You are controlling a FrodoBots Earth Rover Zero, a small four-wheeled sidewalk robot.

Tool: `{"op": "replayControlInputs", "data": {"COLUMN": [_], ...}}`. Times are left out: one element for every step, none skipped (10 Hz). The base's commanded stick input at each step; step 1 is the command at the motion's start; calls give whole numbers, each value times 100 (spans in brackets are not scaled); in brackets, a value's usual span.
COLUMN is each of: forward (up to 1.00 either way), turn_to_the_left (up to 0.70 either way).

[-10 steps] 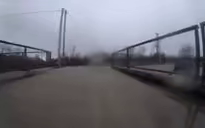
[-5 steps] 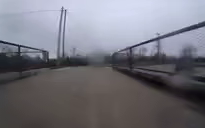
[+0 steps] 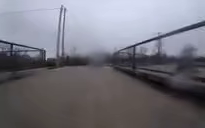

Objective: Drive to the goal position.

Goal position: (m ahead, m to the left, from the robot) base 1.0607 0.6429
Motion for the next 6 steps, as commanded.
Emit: {"op": "replayControlInputs", "data": {"forward": [100, 100, 100, 100, 100, 100], "turn_to_the_left": [0, 0, 0, 0, 0, 0]}}
